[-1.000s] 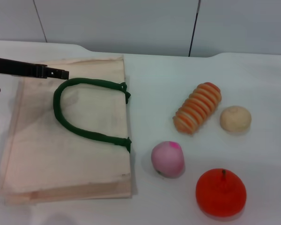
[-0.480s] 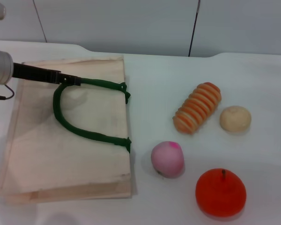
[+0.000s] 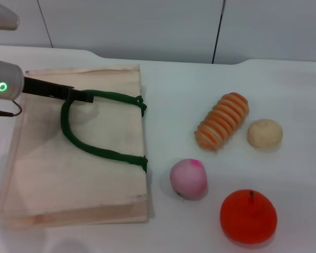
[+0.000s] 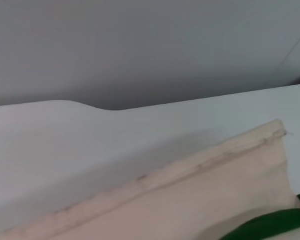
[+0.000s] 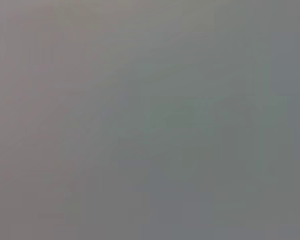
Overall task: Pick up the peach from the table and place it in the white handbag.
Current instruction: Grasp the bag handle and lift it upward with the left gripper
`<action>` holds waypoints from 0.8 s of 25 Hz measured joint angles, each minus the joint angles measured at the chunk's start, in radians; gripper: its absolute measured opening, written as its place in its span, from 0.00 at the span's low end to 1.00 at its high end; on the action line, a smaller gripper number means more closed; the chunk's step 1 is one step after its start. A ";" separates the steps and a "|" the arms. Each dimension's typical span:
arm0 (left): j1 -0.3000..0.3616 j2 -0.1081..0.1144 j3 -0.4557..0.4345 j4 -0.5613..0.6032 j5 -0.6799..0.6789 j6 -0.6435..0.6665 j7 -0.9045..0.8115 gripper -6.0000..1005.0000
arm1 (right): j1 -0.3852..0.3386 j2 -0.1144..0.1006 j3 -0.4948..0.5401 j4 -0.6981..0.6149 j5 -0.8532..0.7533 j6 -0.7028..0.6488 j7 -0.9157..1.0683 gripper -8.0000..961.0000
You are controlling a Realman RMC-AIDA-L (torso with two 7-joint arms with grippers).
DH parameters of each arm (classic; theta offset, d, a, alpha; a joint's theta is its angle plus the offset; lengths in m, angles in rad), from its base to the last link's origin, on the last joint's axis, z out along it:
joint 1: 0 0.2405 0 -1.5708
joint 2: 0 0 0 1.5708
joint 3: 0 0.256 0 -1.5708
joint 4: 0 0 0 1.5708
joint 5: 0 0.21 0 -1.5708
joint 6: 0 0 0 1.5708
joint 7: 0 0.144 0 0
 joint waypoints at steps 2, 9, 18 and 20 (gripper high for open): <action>0.000 0.004 0.000 0.021 0.000 -0.011 0.001 0.78 | 0.000 0.000 0.000 0.000 0.000 0.000 0.000 0.93; 0.003 0.006 0.000 0.033 0.005 -0.017 -0.002 0.73 | 0.000 0.000 0.000 0.000 0.003 0.000 0.000 0.93; 0.001 0.002 0.000 0.030 0.034 -0.023 -0.017 0.39 | 0.001 0.000 0.000 -0.001 0.005 0.000 0.000 0.93; 0.001 0.000 0.000 0.028 0.030 -0.024 -0.017 0.25 | -0.001 -0.001 0.000 -0.002 0.006 0.000 0.000 0.93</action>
